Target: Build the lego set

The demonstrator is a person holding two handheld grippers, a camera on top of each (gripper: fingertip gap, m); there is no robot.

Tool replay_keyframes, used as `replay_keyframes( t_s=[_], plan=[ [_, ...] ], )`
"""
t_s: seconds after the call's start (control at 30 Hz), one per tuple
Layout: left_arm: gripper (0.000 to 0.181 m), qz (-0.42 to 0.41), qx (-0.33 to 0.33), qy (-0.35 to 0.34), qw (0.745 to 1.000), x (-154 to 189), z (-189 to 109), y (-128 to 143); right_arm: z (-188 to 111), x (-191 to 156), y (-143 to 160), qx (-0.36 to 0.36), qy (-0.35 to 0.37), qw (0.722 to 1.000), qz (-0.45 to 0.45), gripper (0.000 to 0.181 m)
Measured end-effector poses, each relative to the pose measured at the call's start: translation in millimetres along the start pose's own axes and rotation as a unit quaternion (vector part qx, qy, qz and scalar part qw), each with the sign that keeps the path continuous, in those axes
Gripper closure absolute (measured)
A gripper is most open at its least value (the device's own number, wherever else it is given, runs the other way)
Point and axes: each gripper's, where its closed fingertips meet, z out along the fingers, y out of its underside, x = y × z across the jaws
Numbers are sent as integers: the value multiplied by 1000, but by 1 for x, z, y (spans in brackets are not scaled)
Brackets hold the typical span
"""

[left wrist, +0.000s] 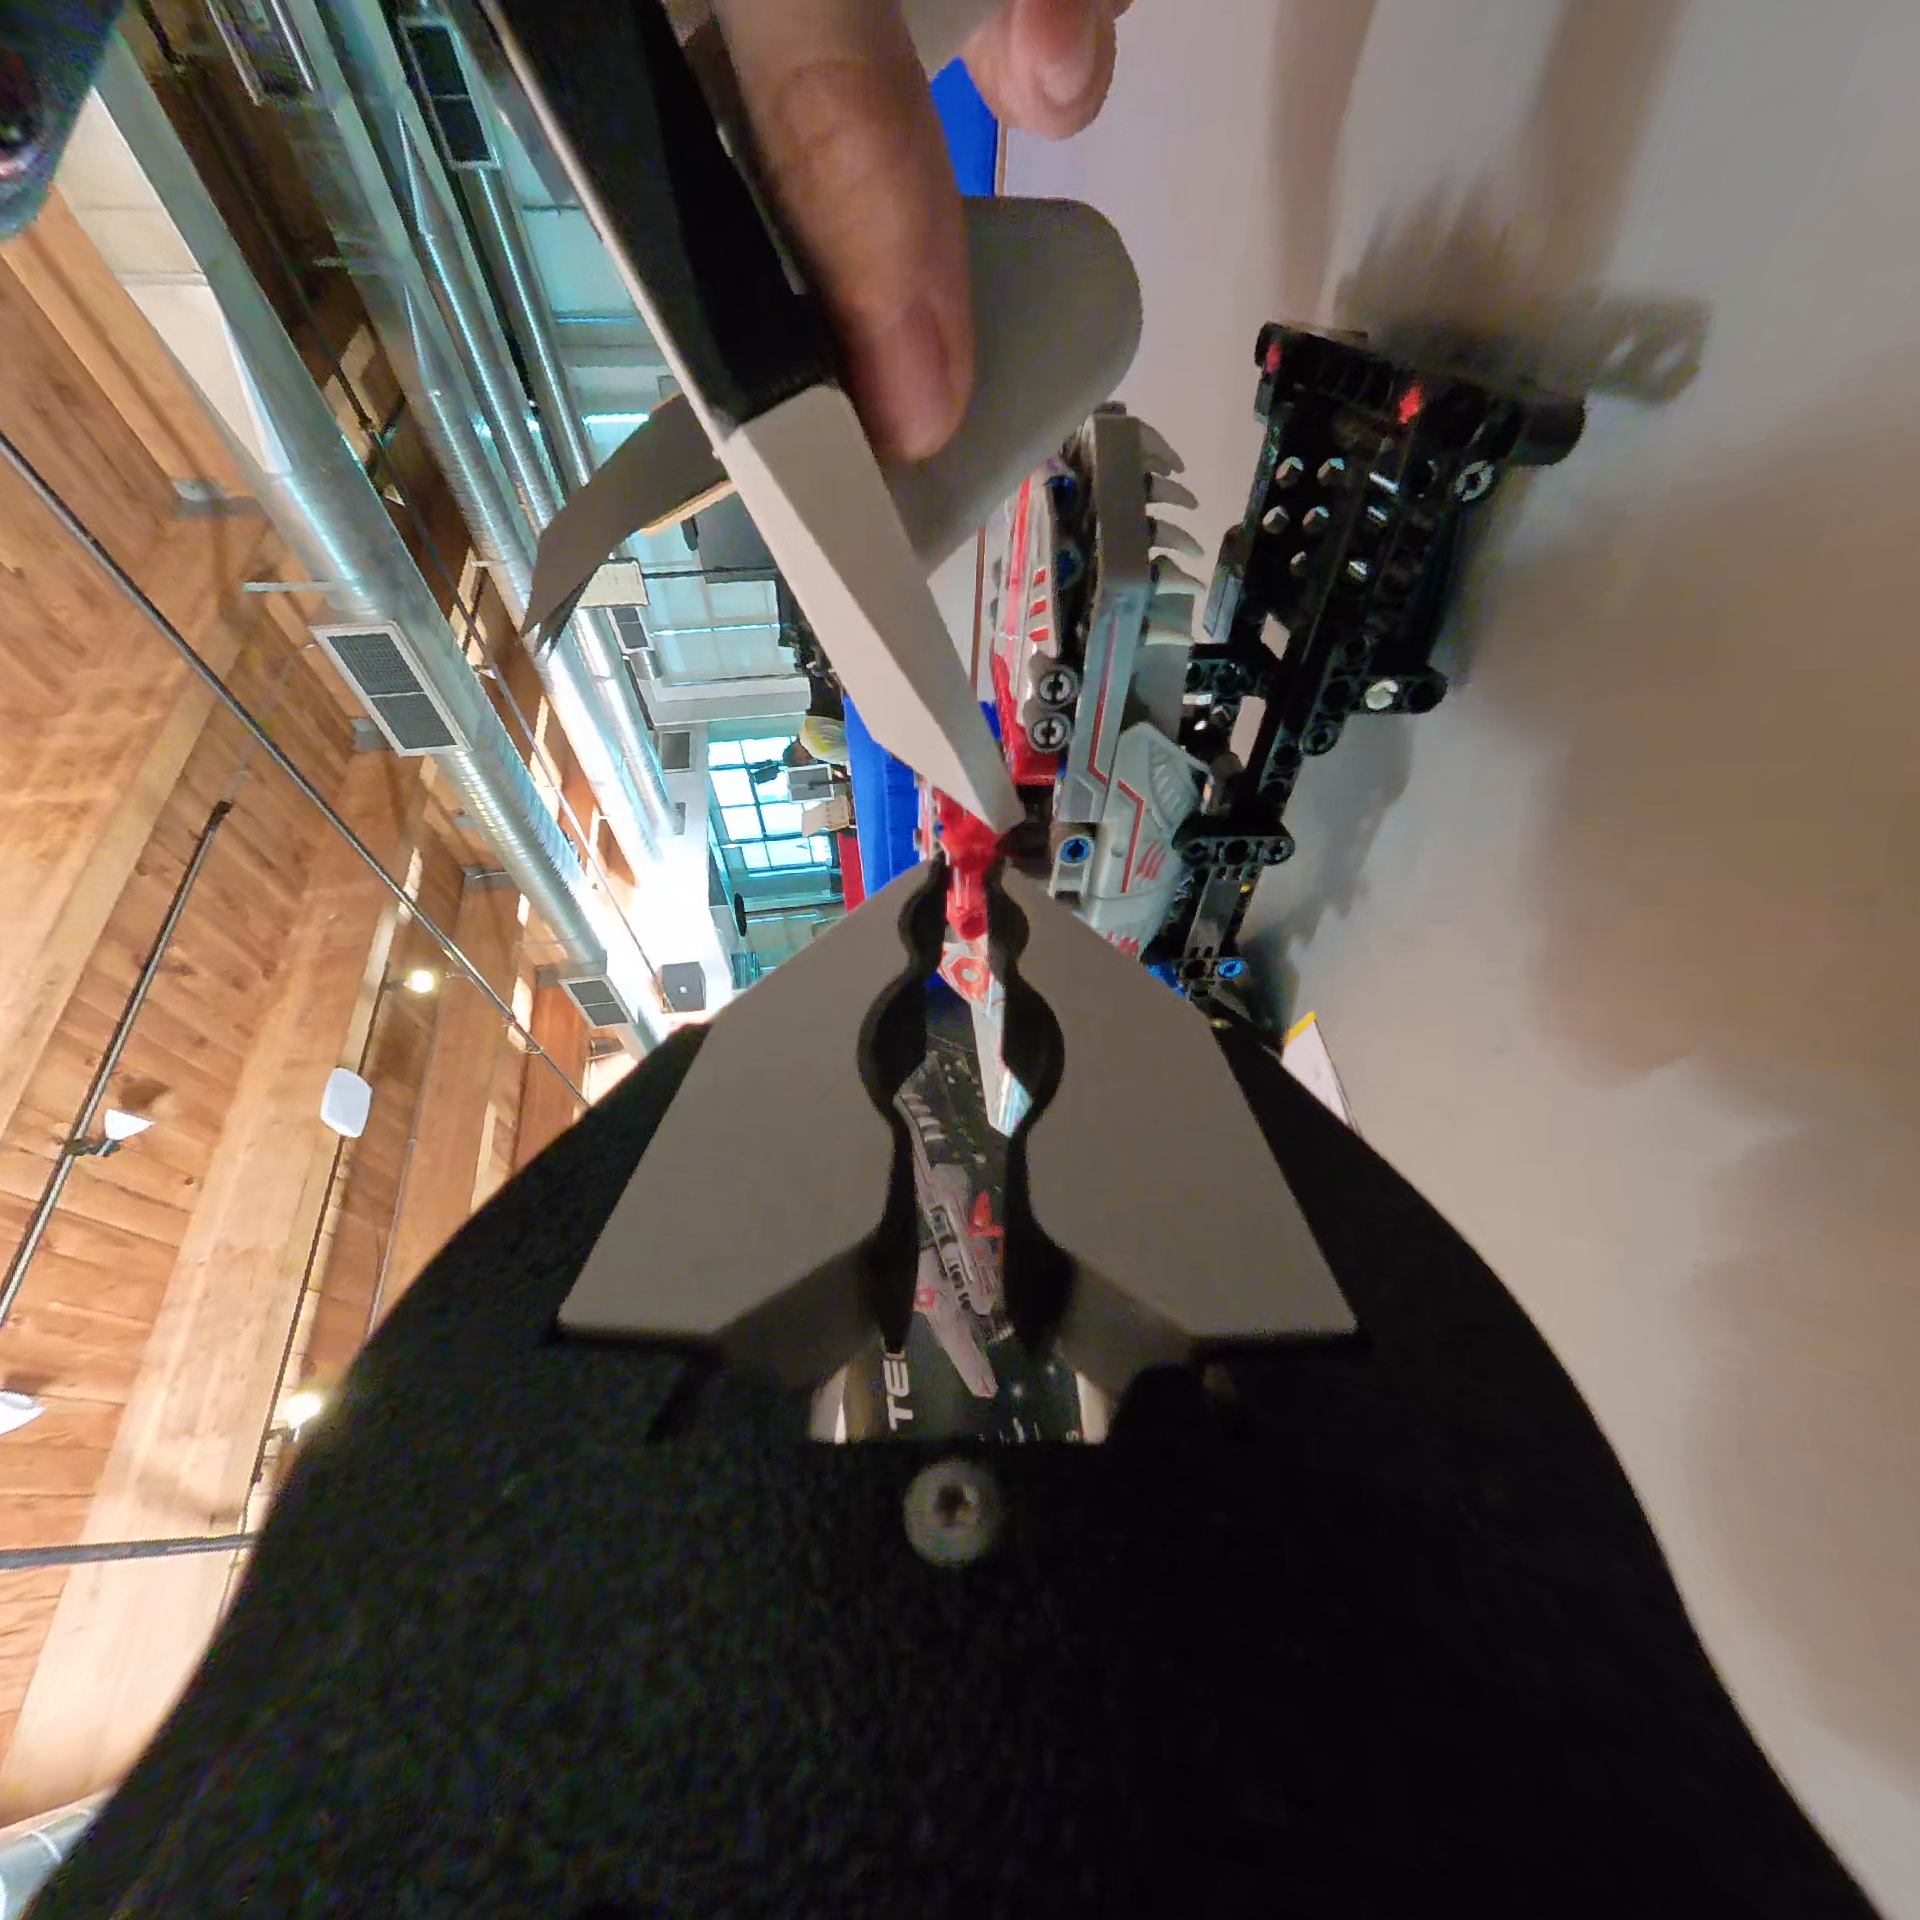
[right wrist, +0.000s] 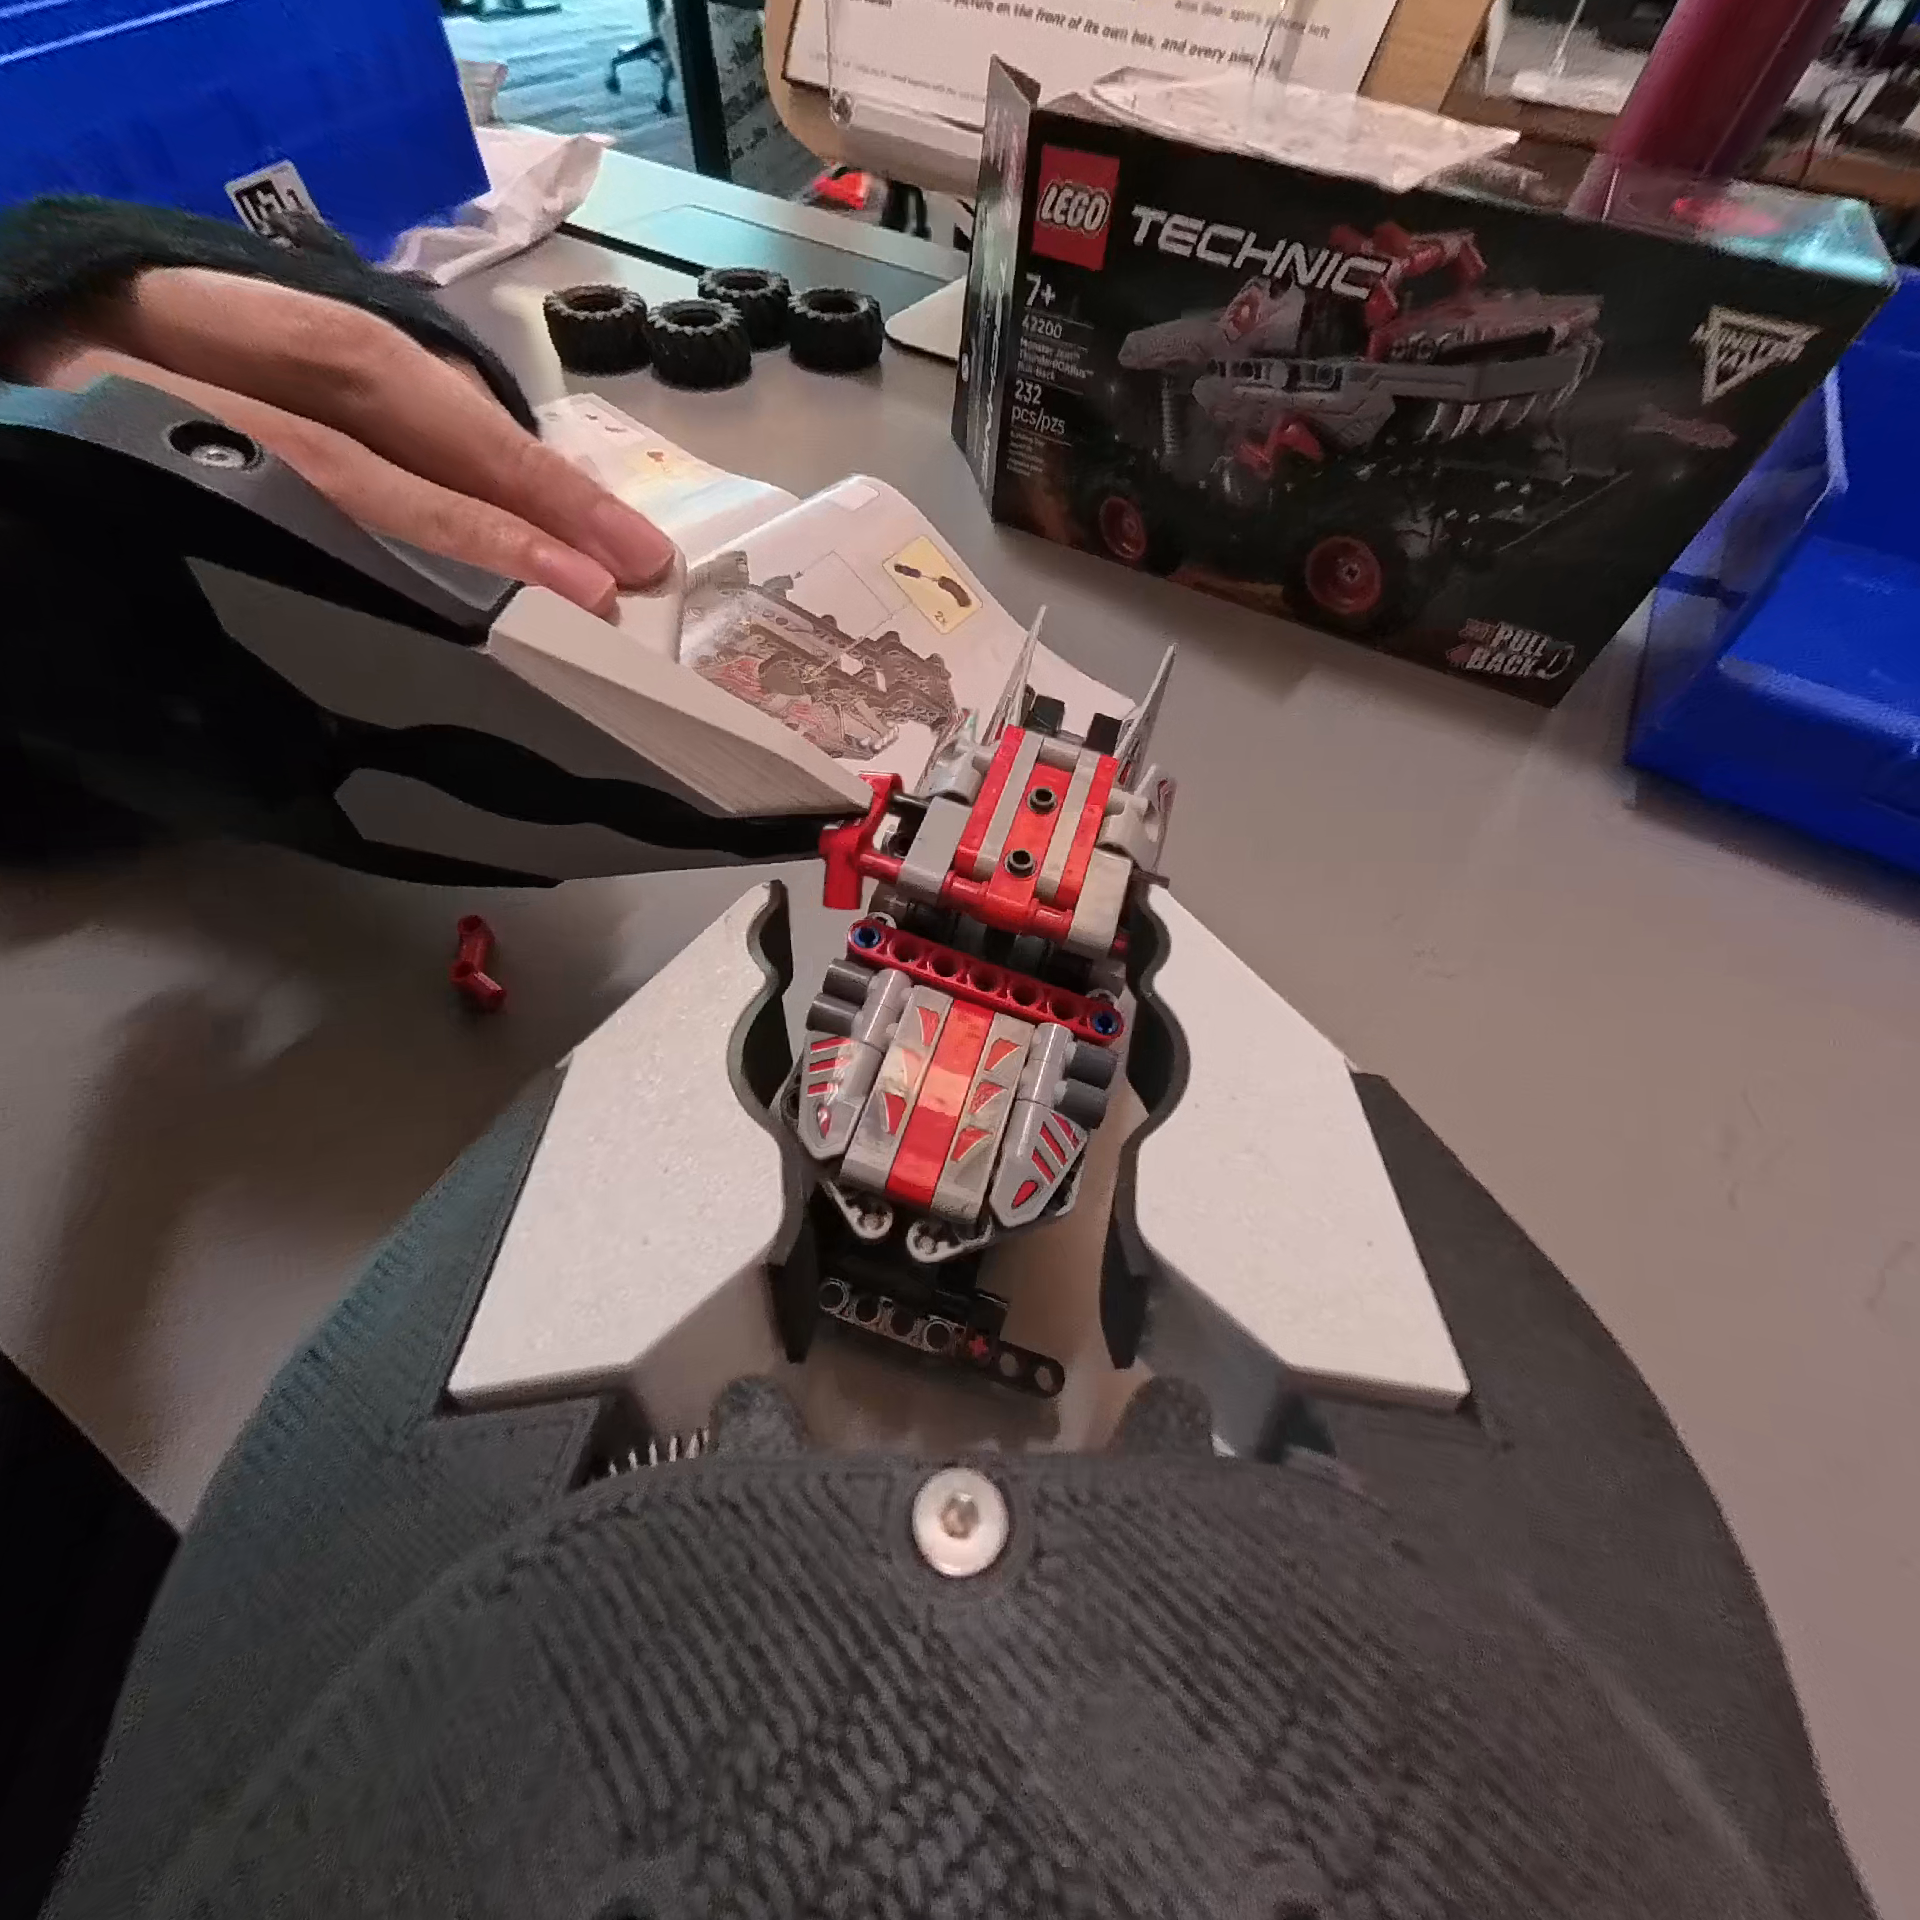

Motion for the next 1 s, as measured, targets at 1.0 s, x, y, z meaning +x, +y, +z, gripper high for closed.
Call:
replay_keyframes(
  t_s=[1.0],
  plan=[
    [177,21,25,44,999,3,-9,-10,0,5,2,-10,26,998,62,107]
  ],
)
